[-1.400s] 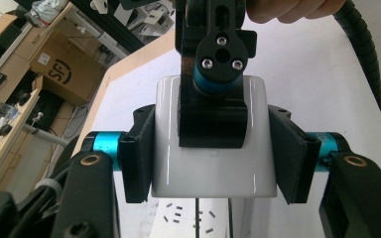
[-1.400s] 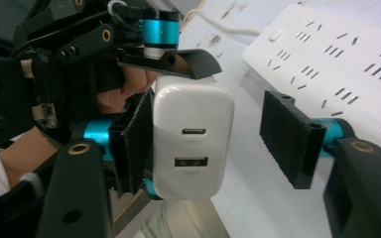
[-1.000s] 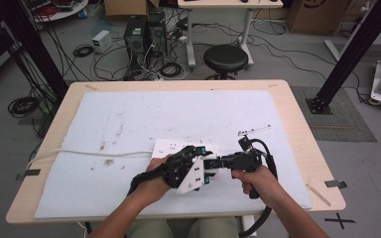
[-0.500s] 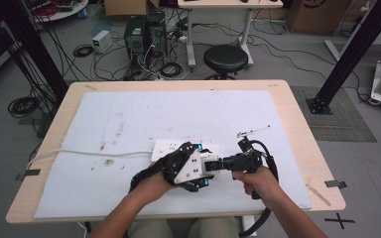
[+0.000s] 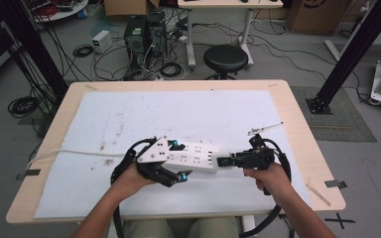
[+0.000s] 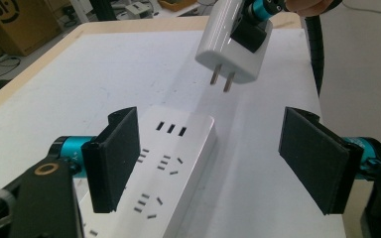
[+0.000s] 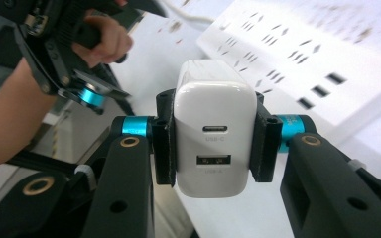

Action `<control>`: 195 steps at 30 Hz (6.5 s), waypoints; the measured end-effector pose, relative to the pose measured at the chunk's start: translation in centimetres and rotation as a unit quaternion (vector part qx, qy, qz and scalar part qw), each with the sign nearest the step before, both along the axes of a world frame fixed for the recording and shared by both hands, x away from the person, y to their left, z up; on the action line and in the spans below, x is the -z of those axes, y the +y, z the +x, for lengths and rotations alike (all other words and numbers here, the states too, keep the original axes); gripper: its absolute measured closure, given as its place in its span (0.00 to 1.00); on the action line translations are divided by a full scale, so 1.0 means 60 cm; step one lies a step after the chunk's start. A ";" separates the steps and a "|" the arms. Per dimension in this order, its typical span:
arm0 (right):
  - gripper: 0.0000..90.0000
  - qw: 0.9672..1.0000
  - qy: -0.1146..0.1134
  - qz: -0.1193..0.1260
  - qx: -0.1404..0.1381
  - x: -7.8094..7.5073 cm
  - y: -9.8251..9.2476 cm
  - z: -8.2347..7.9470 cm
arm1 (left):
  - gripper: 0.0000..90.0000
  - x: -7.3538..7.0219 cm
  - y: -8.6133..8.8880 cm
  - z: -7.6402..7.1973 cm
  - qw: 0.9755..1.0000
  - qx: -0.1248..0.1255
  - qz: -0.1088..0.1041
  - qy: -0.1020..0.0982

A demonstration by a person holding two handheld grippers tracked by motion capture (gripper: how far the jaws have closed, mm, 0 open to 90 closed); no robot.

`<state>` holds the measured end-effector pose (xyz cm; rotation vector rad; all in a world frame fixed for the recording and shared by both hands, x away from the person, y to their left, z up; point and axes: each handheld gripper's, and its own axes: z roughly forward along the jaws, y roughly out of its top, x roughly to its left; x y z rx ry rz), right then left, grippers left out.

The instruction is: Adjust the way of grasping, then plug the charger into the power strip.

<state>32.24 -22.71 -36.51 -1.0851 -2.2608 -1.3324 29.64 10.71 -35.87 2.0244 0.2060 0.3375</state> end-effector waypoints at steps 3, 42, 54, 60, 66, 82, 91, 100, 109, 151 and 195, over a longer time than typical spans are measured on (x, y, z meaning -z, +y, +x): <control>0.71 1.000 -0.020 -0.020 0.008 -0.010 -0.009 -0.001 | 0.27 -0.004 0.021 0.001 1.000 -0.007 -0.015 0.007; 0.70 0.971 -0.128 -0.200 -0.008 -0.070 -0.080 0.013 | 0.26 0.008 0.140 -0.012 0.985 -0.127 -0.116 0.004; 0.71 0.960 -0.145 -0.236 -0.040 -0.087 -0.058 0.024 | 0.26 0.011 0.145 -0.015 0.985 -0.133 -0.113 0.007; 0.71 0.956 -0.151 -0.246 -0.056 -0.100 -0.034 0.038 | 0.26 0.015 0.155 -0.014 0.983 -0.142 -0.114 0.008; 0.71 0.950 -0.158 -0.260 -0.075 -0.115 -0.006 0.057 | 0.26 0.022 0.162 -0.016 0.982 -0.150 -0.111 0.009; 0.70 0.921 -0.165 -0.310 -0.165 -0.114 0.100 0.100 | 0.26 0.037 0.169 -0.016 0.983 -0.157 -0.094 0.005; 0.70 0.900 -0.159 -0.344 -0.215 -0.099 0.153 0.120 | 0.27 0.053 0.176 -0.017 0.983 -0.158 -0.091 0.006; 0.70 0.884 -0.154 -0.369 -0.241 -0.085 0.185 0.134 | 0.27 0.058 0.190 -0.017 0.982 -0.164 -0.094 0.005; 0.70 0.855 -0.150 -0.415 -0.274 -0.060 0.221 0.151 | 0.27 0.062 0.197 -0.017 0.981 -0.167 -0.094 0.004; 0.71 0.810 -0.152 -0.467 -0.321 -0.023 0.273 0.163 | 0.27 0.074 0.208 -0.018 0.981 -0.173 -0.093 0.008; 0.71 0.775 -0.122 -0.524 -0.332 0.000 0.310 0.165 | 0.27 0.080 0.213 -0.021 0.979 -0.174 -0.101 0.002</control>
